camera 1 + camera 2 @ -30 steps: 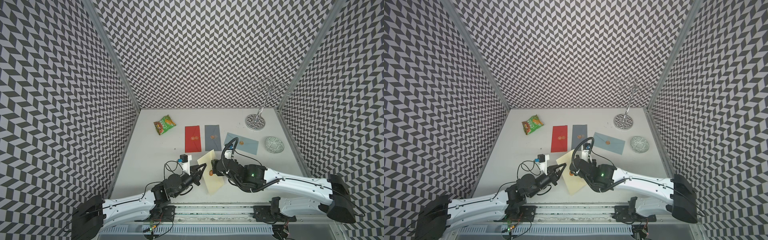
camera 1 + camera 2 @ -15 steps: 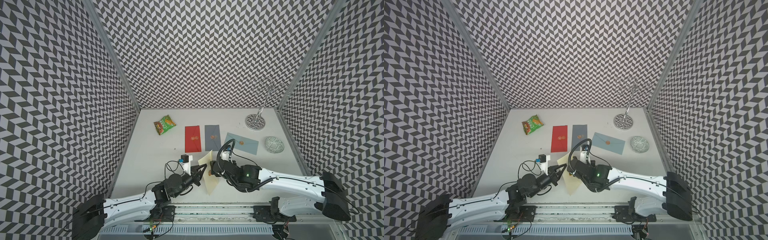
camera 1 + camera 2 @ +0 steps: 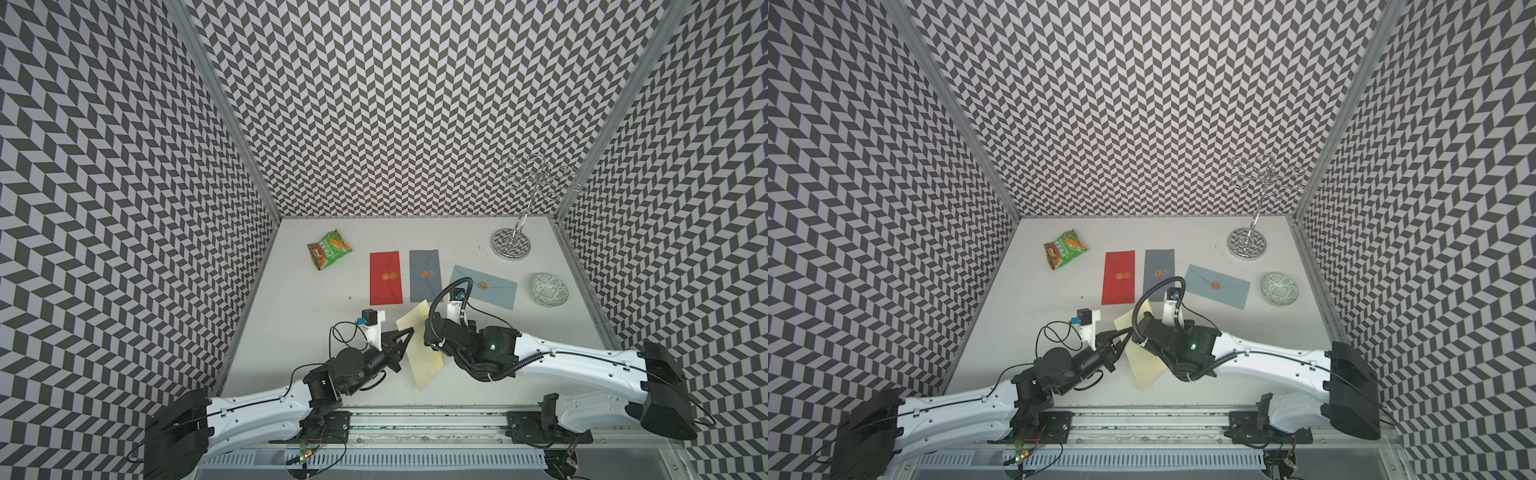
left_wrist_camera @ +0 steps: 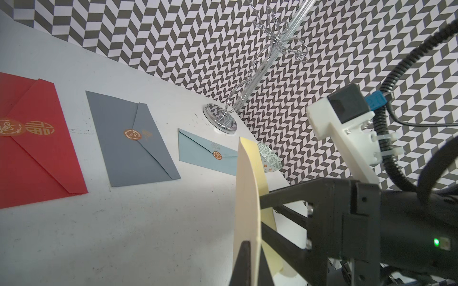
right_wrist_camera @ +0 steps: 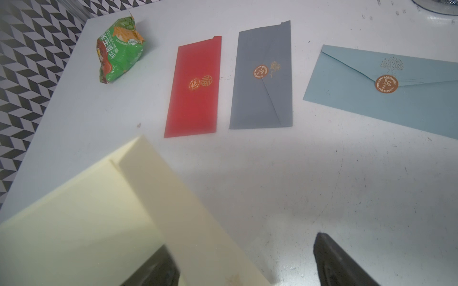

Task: Open the envelope
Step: Open the envelope flap on the envelope.

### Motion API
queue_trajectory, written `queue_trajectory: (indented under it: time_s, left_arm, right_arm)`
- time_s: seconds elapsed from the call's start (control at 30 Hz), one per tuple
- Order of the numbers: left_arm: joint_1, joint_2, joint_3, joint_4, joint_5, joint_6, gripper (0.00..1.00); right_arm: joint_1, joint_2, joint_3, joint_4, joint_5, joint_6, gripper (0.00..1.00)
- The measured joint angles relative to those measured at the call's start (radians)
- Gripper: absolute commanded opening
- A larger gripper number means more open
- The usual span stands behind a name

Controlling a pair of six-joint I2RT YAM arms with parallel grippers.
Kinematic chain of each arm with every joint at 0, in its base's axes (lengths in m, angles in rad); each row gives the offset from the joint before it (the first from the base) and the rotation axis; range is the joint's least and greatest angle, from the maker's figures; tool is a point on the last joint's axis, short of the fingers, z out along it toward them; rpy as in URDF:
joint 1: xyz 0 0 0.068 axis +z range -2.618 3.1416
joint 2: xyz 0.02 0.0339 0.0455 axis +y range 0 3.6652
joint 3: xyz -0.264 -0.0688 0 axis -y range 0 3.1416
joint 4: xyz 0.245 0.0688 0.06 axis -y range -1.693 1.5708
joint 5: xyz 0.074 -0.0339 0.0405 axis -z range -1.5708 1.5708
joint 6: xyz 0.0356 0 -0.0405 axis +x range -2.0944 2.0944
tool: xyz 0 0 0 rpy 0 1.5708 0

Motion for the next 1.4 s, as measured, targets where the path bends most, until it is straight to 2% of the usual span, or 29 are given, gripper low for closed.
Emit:
queue_trajectory:
  time_s: [0.23,0.47,0.57,0.73,0.83,0.9,1.07,1.2,1.4]
  left_arm:
    - [0.000,-0.001,0.000,0.006,0.000,0.000,0.00]
    - [0.000,-0.024,0.000,0.003,-0.003,0.000,0.00]
    - [0.000,-0.040,0.000,-0.006,-0.011,0.000,0.00]
    - [0.013,-0.079,0.000,-0.035,-0.012,-0.014,0.00]
    - [0.079,-0.114,0.000,-0.064,0.053,-0.041,0.00]
    - [0.160,-0.150,-0.001,-0.069,0.130,-0.078,0.00]
    - [0.336,-0.267,-0.040,-0.021,0.317,-0.188,0.00]
    - [0.395,-0.337,-0.071,0.019,0.434,-0.249,0.00]
    - [0.421,-0.380,-0.086,0.080,0.546,-0.290,0.00]
  right_arm:
    - [0.000,-0.037,-0.024,0.034,-0.023,-0.040,0.83]
    - [0.000,-0.086,-0.064,0.053,0.005,-0.048,0.82]
    - [0.000,-0.187,-0.156,0.110,0.019,-0.092,0.82]
    - [-0.003,-0.466,-0.363,0.314,-0.033,-0.251,0.84]
    - [-0.004,-0.639,-0.493,0.478,-0.133,-0.390,0.86]
    - [-0.005,-0.739,-0.579,0.574,-0.209,-0.484,0.87]
    - [-0.005,-0.875,-0.705,0.736,-0.372,-0.647,0.89]
    - [-0.005,-0.849,-0.735,0.815,-0.439,-0.713,0.94]
    - [-0.005,-0.650,-0.694,0.852,-0.494,-0.760,0.94]
